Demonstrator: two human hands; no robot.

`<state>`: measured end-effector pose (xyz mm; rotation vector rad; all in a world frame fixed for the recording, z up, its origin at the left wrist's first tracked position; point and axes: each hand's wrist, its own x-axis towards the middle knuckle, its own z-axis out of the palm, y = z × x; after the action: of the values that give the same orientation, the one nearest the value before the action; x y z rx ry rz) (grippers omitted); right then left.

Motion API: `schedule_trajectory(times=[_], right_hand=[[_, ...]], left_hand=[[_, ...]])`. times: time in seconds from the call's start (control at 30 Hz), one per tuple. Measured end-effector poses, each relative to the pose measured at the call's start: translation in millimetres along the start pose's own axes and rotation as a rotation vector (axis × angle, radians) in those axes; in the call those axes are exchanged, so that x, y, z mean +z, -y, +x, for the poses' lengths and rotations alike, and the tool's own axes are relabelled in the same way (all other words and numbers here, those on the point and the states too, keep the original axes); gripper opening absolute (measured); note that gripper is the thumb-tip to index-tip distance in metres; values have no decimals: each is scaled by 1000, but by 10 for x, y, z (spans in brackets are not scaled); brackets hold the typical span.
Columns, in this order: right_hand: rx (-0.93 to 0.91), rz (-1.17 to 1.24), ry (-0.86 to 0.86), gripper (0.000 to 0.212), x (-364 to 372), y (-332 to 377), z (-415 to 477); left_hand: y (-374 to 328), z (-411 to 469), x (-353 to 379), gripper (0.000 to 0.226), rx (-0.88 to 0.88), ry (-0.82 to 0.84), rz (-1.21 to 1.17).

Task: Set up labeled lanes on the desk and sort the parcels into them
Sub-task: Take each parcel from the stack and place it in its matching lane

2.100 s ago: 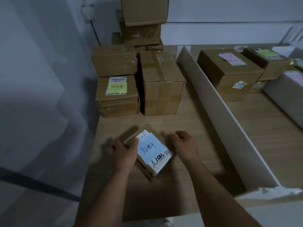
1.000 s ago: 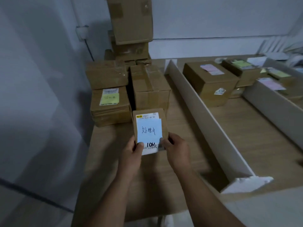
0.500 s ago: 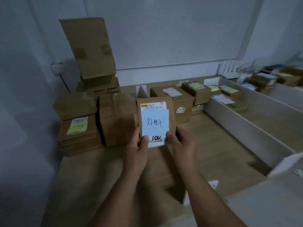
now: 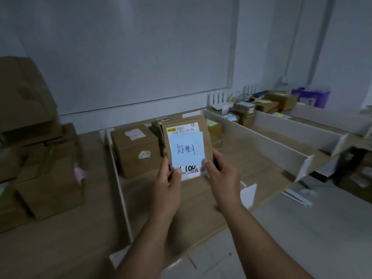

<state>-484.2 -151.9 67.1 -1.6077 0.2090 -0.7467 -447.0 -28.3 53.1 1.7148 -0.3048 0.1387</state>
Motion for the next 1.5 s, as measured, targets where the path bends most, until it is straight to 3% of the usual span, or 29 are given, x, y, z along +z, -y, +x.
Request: schedule_trajectory(times=[0.3, 0.43, 1.03, 1.5], right_hand=[[43, -24, -128, 36, -1092, -276, 539], [36, -53, -171, 36, -1409, -463, 834], [104, -91, -127, 30, -2195, -1423, 2937], [163, -72, 174, 22, -2117, -2400, 4408]], left_hand=[[-217, 64, 1267, 51, -1, 57, 2], [-198, 233, 1726, 41, 21, 108, 5], [110, 1775, 3587, 52, -47, 91, 5], [586, 2771, 4351, 50, -182, -170, 230]])
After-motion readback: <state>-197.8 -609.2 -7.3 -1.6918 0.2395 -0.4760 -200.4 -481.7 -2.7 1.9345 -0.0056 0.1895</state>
